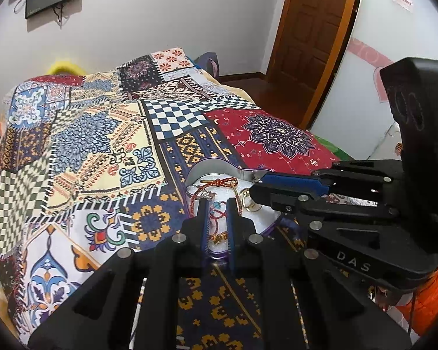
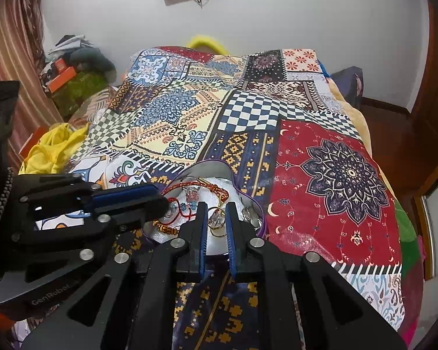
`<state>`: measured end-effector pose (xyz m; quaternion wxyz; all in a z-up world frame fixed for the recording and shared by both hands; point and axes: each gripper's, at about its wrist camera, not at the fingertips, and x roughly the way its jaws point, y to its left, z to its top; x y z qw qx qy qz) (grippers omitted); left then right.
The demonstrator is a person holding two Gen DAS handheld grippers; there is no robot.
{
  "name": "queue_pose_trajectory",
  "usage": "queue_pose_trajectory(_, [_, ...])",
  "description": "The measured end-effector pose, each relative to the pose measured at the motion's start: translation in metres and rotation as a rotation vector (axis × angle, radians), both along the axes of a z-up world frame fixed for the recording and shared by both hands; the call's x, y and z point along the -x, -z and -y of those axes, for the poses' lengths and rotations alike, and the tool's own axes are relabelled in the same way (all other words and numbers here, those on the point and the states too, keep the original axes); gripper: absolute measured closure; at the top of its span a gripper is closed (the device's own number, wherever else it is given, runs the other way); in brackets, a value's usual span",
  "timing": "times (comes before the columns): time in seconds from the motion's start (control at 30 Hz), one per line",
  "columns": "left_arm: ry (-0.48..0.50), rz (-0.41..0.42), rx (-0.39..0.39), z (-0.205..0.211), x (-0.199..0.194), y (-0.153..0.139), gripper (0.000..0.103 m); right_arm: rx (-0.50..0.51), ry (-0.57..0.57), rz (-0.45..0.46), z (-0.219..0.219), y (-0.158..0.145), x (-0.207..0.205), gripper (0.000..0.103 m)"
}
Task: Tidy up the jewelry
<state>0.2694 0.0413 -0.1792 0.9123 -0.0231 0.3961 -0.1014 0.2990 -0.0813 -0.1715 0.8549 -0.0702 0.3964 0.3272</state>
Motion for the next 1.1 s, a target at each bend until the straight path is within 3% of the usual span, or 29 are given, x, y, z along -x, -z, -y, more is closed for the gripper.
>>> queue_pose_trajectory(0.17, [-0.021, 0.010, 0.009, -0.004, 0.007, -0.011, 0.092, 0.004, 0.015, 0.014, 0.004, -0.006, 0.003, 0.080])
queue_pose_trajectory(0.33, [-0.043, 0.056, 0.020, -0.009, 0.024, -0.035, 0.079, -0.005, 0.027, 0.043, 0.010, -0.024, 0.014, 0.078])
queue_pose_trajectory(0.4, [-0.055, 0.088, 0.012, -0.009, 0.033, -0.046, 0.068, -0.013, 0.041, 0.072, 0.013, -0.036, 0.022, 0.065])
queue_pose_trajectory(0.47, [-0.063, 0.118, 0.014, -0.010, 0.044, -0.059, 0.066, -0.027, 0.061, 0.112, 0.019, -0.048, 0.033, 0.058])
queue_pose_trajectory(0.57, [-0.077, 0.167, 0.012, -0.010, 0.062, -0.080, 0.065, -0.055, 0.077, 0.159, 0.028, -0.068, 0.049, 0.058])
queue_pose_trajectory(0.7, [-0.110, 0.292, 0.002, -0.010, 0.098, -0.120, 0.054, -0.119, 0.100, 0.246, 0.042, -0.102, 0.077, 0.058])
queue_pose_trajectory(0.87, [-0.155, 0.468, -0.020, -0.005, 0.152, -0.167, 0.047, -0.221, 0.133, 0.425, 0.062, -0.154, 0.129, 0.057])
queue_pose_trajectory(1.1, [-0.219, 0.671, -0.032, 0.004, 0.224, -0.208, 0.024, -0.327, 0.196, 0.682, 0.082, -0.199, 0.210, 0.036])
